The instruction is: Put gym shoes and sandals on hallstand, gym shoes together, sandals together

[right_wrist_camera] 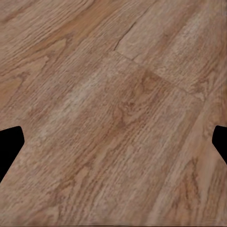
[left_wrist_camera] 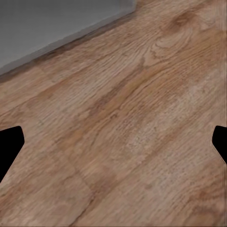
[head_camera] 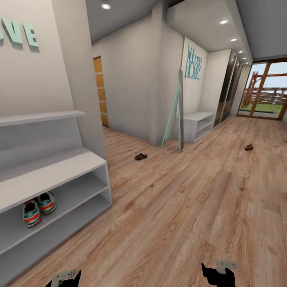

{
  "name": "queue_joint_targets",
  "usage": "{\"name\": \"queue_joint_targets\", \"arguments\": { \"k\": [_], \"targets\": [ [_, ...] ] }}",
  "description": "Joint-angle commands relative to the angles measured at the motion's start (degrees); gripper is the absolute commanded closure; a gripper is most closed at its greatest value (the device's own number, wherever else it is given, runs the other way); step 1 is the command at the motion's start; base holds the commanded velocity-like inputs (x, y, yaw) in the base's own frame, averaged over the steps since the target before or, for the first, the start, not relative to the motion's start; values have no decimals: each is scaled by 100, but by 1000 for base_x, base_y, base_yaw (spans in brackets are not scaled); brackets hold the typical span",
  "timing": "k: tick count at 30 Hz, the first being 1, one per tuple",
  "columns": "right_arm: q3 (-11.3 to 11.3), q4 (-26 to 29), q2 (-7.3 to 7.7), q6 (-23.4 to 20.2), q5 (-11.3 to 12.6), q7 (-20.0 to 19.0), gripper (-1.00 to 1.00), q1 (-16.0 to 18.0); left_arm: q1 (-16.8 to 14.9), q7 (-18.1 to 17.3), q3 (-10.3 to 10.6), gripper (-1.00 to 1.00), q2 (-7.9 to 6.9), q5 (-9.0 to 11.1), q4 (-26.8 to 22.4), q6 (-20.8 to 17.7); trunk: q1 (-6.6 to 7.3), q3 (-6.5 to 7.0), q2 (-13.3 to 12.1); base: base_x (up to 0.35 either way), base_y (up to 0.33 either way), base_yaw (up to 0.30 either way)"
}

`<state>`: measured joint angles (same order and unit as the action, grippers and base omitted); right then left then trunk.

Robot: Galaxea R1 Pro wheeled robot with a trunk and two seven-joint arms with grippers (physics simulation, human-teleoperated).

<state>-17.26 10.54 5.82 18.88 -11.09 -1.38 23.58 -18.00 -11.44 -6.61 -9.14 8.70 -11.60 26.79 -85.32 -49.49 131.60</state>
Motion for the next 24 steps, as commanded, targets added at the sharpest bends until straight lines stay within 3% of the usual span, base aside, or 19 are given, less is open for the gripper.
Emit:
{"name": "queue_joint_targets", "arguments": {
  "k": [1, 14, 24],
  "targets": [
    [-49, -8, -2, 23, -51, -15, -100, 6, -2, -60, -24, -100, 0, 53, 3, 2, 1, -9, 2, 0, 0, -271],
    [-49, -8, -2, 23, -51, -14, -100, 6, -2, -60, -24, -100, 0, 53, 0, -1, 1, -47, 2, 19, 0, -271],
    [-49, -8, -2, 24, -51, -18, -100, 6, -2, -52, -24, -100, 0, 61, 8, 7, 1, -77, 2, 250, 0, -271]
  ]
}}
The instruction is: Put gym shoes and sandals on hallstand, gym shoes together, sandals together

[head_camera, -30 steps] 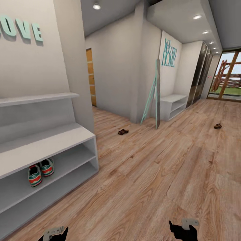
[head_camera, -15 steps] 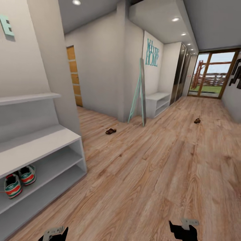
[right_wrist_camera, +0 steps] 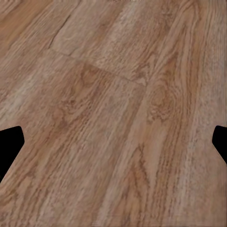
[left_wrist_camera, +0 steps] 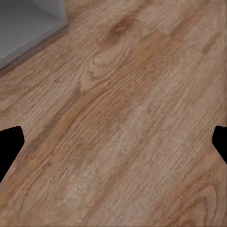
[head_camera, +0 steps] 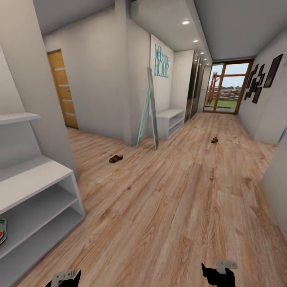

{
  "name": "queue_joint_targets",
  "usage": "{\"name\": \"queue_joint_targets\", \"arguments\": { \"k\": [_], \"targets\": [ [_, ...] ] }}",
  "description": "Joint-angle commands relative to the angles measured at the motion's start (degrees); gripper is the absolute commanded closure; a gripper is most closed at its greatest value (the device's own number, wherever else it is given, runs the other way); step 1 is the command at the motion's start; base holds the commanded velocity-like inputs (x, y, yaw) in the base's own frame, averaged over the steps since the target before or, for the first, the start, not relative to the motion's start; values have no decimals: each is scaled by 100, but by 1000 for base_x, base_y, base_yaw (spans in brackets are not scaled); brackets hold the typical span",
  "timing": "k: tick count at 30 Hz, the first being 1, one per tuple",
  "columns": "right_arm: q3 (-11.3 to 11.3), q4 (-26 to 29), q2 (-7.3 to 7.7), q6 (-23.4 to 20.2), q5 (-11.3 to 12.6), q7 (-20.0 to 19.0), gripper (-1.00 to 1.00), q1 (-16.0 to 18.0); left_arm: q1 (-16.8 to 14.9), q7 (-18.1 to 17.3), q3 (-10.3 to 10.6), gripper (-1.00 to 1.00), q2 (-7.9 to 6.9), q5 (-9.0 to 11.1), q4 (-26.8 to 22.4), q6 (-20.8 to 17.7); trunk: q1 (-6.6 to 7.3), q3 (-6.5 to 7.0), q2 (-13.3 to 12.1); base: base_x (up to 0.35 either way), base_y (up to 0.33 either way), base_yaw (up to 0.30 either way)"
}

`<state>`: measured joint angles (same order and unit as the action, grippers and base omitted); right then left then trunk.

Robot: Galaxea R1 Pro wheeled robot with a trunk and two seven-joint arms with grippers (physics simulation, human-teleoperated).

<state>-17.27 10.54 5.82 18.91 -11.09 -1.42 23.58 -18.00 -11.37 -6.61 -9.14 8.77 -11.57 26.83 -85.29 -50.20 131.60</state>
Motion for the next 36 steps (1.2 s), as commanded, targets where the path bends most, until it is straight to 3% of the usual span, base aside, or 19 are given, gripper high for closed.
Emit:
{"name": "queue_joint_targets", "arguments": {
  "k": [1, 23, 36],
  "targets": [
    [-49, -8, -2, 21, -51, -15, -100, 6, -2, -60, -25, -100, 0, 54, 5, 3, -2, -9, 2, 318, 0, -271],
    [-49, -15, -24, 17, -51, -16, -100, 6, -2, -60, -25, -100, 11, 55, 13, 6, -2, -74, 2, 336, 0, -262],
    [-49, 0, 5, 8, -60, -53, -100, 6, -2, -59, -25, -100, 9, 63, 14, 6, -2, -81, 2, 338, 0, -34]
  ]
}}
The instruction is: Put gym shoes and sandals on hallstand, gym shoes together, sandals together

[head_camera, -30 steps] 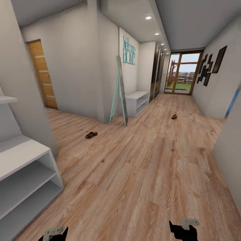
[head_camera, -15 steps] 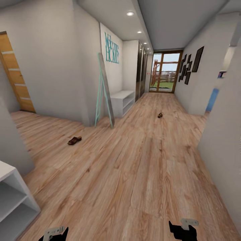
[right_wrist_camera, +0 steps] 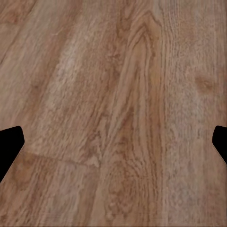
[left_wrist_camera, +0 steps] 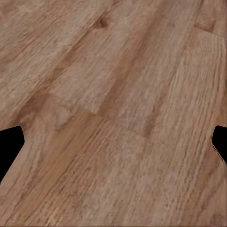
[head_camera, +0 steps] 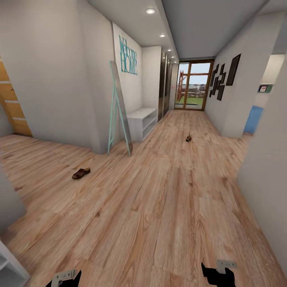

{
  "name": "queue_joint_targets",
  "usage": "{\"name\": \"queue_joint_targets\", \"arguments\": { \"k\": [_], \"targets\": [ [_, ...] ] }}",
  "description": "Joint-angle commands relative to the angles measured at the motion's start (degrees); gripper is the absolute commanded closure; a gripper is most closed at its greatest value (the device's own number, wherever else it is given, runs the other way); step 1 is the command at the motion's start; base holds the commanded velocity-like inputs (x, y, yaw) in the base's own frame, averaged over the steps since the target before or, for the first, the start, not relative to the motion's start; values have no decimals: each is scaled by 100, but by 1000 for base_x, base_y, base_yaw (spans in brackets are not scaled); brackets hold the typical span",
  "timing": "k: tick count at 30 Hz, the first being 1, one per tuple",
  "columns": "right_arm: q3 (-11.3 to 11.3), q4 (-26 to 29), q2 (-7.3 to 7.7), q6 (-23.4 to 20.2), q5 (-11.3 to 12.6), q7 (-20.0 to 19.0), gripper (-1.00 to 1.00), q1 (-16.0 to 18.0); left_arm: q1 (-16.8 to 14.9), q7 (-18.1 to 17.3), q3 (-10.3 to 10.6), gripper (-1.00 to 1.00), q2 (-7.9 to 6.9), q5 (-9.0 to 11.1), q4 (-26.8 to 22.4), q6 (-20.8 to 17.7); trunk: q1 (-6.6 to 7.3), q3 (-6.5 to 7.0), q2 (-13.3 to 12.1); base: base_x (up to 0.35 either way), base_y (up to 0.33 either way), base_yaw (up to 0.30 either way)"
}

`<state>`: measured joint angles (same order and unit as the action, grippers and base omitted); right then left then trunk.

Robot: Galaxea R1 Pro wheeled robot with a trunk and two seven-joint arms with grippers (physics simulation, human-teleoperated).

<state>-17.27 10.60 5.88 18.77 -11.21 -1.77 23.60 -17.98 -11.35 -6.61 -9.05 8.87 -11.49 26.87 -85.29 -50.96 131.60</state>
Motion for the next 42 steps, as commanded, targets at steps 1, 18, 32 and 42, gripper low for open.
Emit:
{"name": "queue_joint_targets", "arguments": {
  "k": [1, 18, 32, 42],
  "targets": [
    [-49, -6, 0, 21, -47, -18, -100, 4, -4, -60, -24, -100, 0, 53, 7, 3, -2, -6, 2, 338, 0, -1],
    [-40, -17, 1, 30, -56, -9, -100, 4, -4, -60, -33, -100, -7, 86, 3, 3, -2, -6, 2, 338, 0, 0],
    [-31, -92, -16, 30, -59, 8, -100, 4, -4, -60, -33, -100, -9, 83, 6, 11, -2, -6, 2, 338, 0, 0],
    [-31, -93, -21, 30, -57, 18, -100, 4, -4, -60, -33, -100, -9, 77, 7, 12, -2, -6, 2, 338, 0, 0]
  ]
}}
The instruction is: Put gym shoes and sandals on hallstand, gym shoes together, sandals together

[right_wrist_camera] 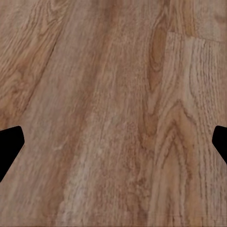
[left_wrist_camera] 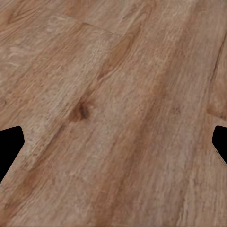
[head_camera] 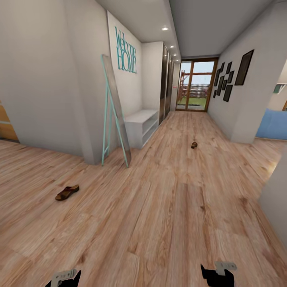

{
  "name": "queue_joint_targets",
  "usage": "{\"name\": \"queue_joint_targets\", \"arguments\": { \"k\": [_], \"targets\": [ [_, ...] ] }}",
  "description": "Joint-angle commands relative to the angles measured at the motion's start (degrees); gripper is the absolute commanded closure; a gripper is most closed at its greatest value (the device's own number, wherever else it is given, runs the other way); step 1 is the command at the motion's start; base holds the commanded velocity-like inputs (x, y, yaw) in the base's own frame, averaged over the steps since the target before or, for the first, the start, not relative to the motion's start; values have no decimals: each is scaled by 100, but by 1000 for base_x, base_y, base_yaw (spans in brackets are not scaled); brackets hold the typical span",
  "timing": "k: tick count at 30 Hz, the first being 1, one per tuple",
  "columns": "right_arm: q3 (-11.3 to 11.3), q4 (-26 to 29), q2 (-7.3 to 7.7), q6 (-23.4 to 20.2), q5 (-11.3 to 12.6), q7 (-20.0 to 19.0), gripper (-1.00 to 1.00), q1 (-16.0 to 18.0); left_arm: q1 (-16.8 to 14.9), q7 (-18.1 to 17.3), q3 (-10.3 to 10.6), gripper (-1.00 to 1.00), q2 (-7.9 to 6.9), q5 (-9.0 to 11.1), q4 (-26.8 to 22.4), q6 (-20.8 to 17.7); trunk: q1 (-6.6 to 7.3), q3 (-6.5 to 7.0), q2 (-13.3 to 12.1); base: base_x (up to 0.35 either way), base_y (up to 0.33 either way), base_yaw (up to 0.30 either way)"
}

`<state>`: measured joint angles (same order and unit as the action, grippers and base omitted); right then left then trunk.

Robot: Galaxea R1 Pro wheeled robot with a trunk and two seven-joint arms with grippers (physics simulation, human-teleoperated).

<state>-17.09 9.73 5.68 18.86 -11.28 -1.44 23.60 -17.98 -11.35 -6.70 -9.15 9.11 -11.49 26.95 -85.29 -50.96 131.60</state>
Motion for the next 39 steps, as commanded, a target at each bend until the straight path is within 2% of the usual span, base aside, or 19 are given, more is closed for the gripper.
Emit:
{"name": "queue_joint_targets", "arguments": {
  "k": [1, 12, 39],
  "targets": [
    [-49, -6, -6, 22, -50, -15, -100, 4, -4, -60, -24, -100, 0, 53, 7, 3, -2, -6, 2, 339, 0, 0],
    [-49, -6, -14, 22, -50, -15, -100, 4, -4, -60, -24, -100, 0, 57, 5, 11, -2, -6, 2, 338, 0, -35],
    [-49, -6, -48, 4, -41, -15, -100, 4, -4, -60, -24, -100, 0, 65, 1, 12, -2, -6, 2, 339, 0, -217]
  ]
}}
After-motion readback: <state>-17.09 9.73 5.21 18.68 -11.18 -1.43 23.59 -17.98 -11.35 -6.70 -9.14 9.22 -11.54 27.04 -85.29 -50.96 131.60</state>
